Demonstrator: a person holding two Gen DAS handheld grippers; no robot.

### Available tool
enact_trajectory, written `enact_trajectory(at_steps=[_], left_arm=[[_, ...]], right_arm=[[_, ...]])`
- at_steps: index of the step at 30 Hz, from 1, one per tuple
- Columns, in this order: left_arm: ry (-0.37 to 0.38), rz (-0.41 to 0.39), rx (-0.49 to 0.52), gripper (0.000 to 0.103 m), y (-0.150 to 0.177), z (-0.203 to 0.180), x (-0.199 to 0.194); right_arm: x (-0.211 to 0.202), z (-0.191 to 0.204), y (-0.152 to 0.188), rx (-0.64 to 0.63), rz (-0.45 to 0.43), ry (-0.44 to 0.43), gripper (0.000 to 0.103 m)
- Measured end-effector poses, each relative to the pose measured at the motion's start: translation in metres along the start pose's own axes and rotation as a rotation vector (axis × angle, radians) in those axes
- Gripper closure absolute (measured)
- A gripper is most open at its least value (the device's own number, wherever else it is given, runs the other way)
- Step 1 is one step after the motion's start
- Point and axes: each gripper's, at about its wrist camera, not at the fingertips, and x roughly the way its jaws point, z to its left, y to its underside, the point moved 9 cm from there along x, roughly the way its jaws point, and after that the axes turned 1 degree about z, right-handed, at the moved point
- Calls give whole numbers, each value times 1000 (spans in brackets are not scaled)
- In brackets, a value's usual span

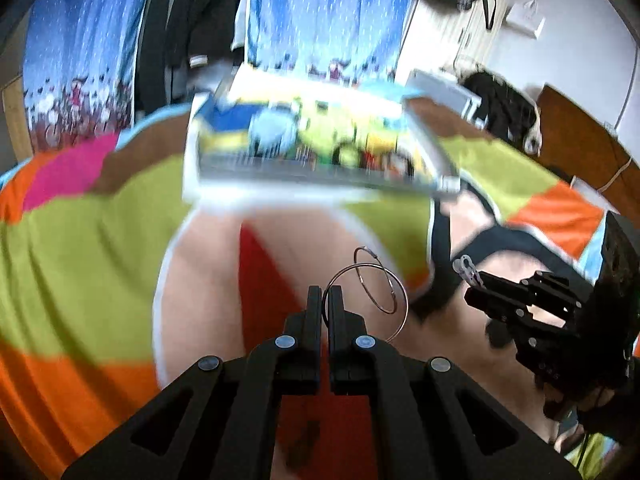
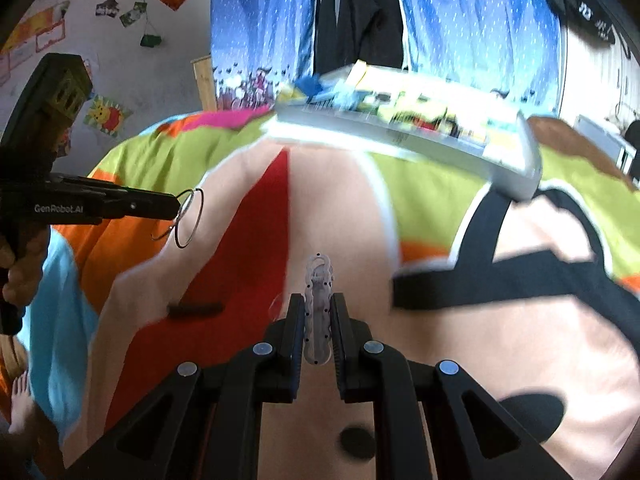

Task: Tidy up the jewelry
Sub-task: 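Carry the tag item and bangle into the white tray and open both tools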

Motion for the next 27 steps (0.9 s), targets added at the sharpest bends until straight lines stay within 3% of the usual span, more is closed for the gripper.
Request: enact_trajectory(at_steps=[6,10,14,19,27], left_arm=[[23,-134,-42,102,-82,-4,36],[6,-150,-52,102,-119,-5,73],[-28,-98,-76,102,-130,0,111],[-59,-33,-60,102,-120,6,140],[-60,-10,-56,102,-107,7,147]], right_arm=[[-1,-49,-66,-14,-83,79,90],[4,-97,-109,44,-131,145,90],[24,-147,-131,146,-128,195,90],[57,-196,-124,269,-68,227,90],[71,-204,-107,300,-40,219,90]])
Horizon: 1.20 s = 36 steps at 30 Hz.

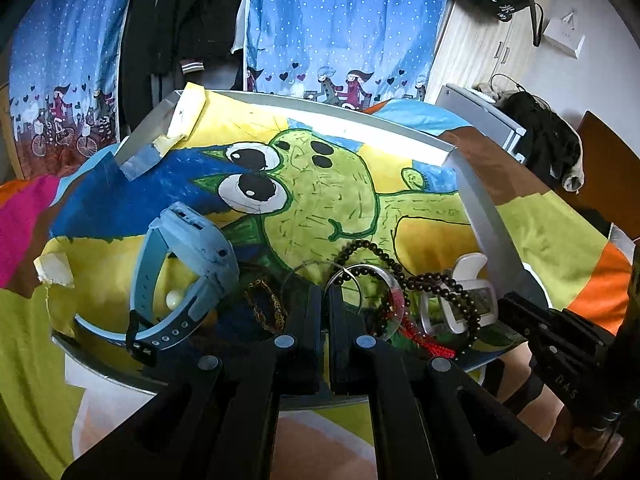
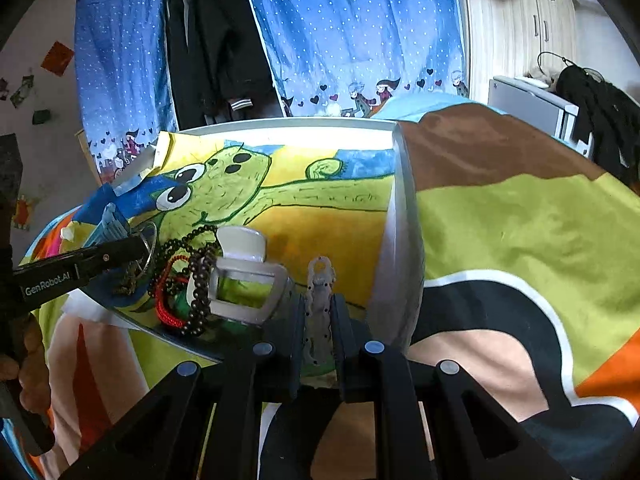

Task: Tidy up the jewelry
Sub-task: 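Carry the tag item and bangle into the white tray and open both tools, then withdraw both tools from the tray back toward the silver rings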

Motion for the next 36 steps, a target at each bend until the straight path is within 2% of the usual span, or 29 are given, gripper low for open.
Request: enact_trajectory(at_steps=[3,5,6,7,11,16,17,20,21,22,24,27,36], left_arm=[[2,3,3,99,0,-4,-5],[8,-8,6,85,0,-7,-12],[16,-26,2,70,0,-9,-19],[26,-48,-6,59,-1,-10,-26],[56,-95,-22,50,-3,-15,-52],[45,-180,-32,24,-1,-18,-95],[37,-198,-31,23,0,-18,-104],[-4,-235,-24,22,9,-16,-132],[-15,-239,-22,20,13,-14,-138],[-34,-245,-20,13,19,-13,-147],[-72,-259,-22,9,29,-9,-161],[-102,-262,-33,9,46,-4,-180],[-169,-222,-34,8,114,17,-222]], right_arm=[[-1,0,0,7,-4,-5,89],[-2,0,0,4,-5,2,89],[-4,0,0,3,-7,5,87],[-6,0,0,3,-12,7,82],[-20,1,-3,0,-45,13,73],[-50,5,-7,-16,-104,26,56],[-59,7,-8,-23,-120,25,54],[-81,13,-10,-33,-157,23,39],[-89,15,-10,-36,-171,19,32],[-99,19,-10,-41,-190,15,26],[-116,27,-9,-51,-218,3,19],[-138,40,-4,-74,-247,-12,7],[-185,78,34,-118,-275,-69,0]])
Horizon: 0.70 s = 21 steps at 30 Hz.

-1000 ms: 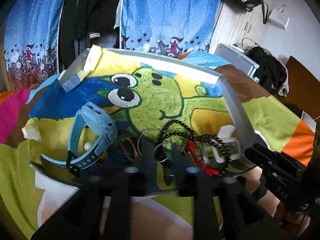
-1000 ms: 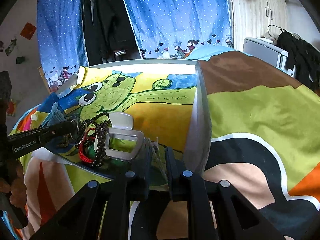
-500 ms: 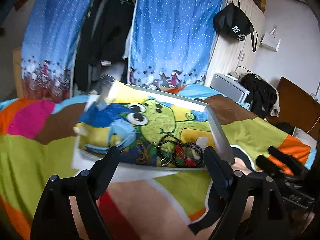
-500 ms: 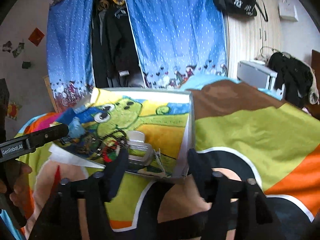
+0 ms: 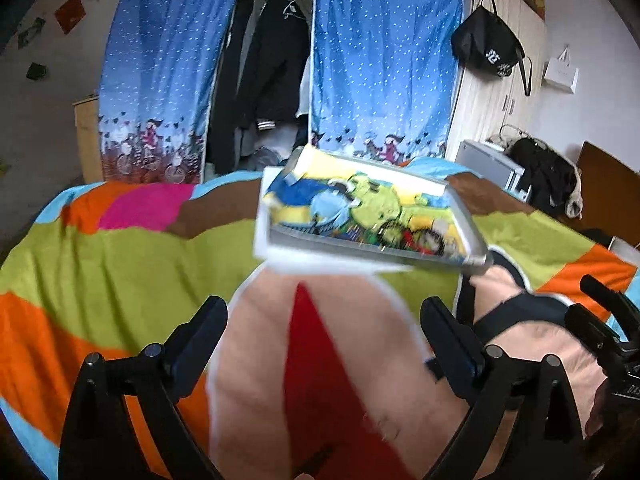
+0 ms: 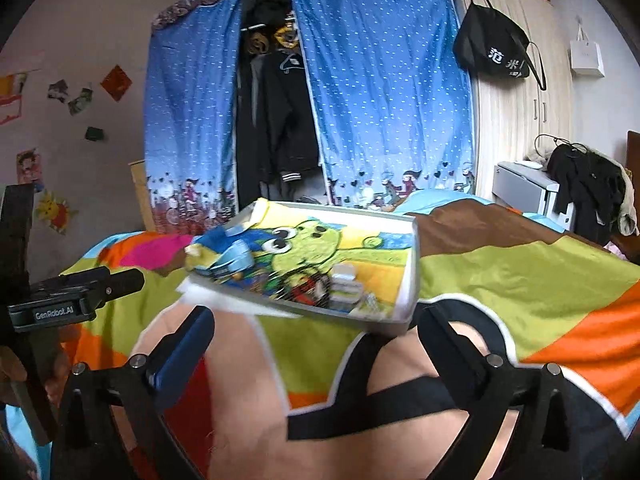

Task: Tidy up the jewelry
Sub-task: 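Withdraw both tools from the tray back toward the silver rings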

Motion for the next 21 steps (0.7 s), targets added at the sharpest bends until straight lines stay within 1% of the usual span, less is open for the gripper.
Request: enact_trajectory(at_steps=[5,9,12,15,18,21], left_arm=[[-15,65,11,8,46,17,-11],[-1,120,30,8,83,27,-11],[29,157,44,8,106,31,-7],[65,196,69,8,123,28,-1],[128,242,132,8,141,17,6],[156,267,201,9,153,9,15]], right_arm=[[-17,28,28,-33,20,-37,0],[-17,51,61,-81,66,-73,0],[-11,64,91,-109,125,-100,0],[-3,72,119,-129,185,-120,0],[9,77,144,-141,254,-138,0],[18,80,164,-147,314,-159,0]])
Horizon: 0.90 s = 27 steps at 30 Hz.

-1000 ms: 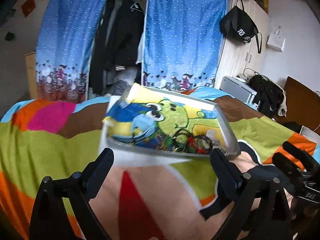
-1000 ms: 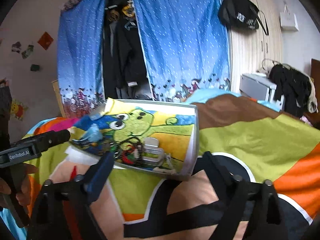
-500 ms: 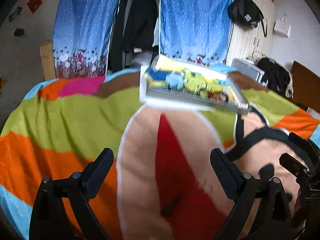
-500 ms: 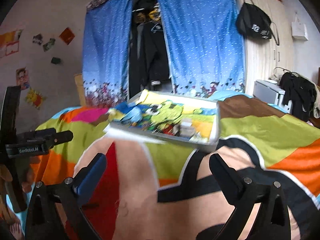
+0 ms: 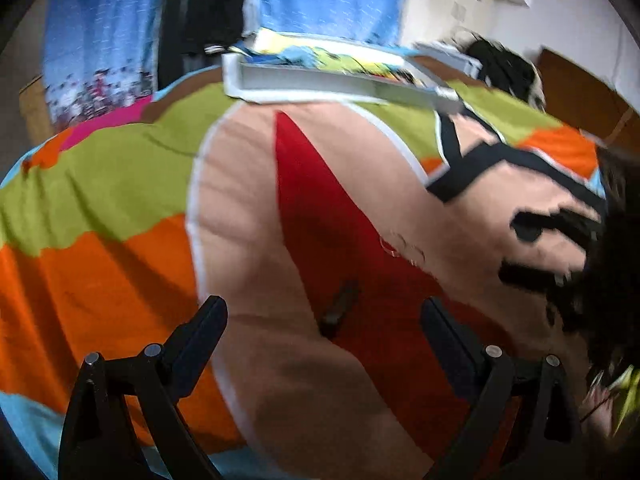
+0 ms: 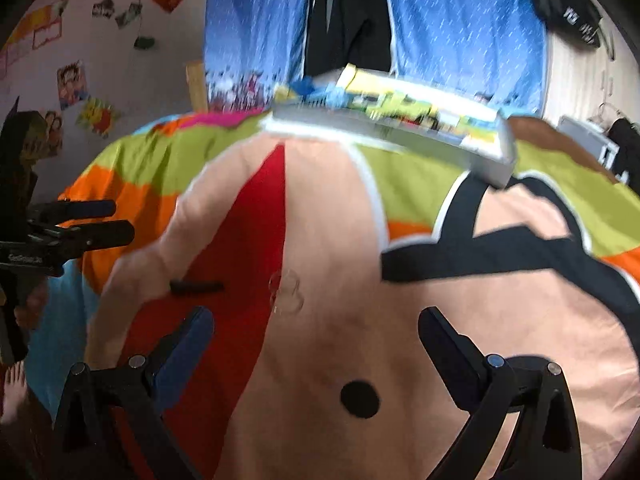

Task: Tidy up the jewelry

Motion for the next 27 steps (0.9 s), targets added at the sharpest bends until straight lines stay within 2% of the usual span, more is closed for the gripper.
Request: enact_trajectory(at_steps=[3,7,10,15,27], left_arm=[[24,20,31,14,7,-4,13],[41,56,34,28,10,-5,32],[44,76,40,36,12,-5,42],[30,127,47,53,19,-2,61],[44,127,21,62,14,4,75]], right_arm=[[12,-2,10,15,37,-23,2],[26,-6,16,3,77,-49,21],[37,-6,20,-23,107,-75,28],[51,1,24,-64,142,-102,30],[78,5,11,-116,158,-123,47]])
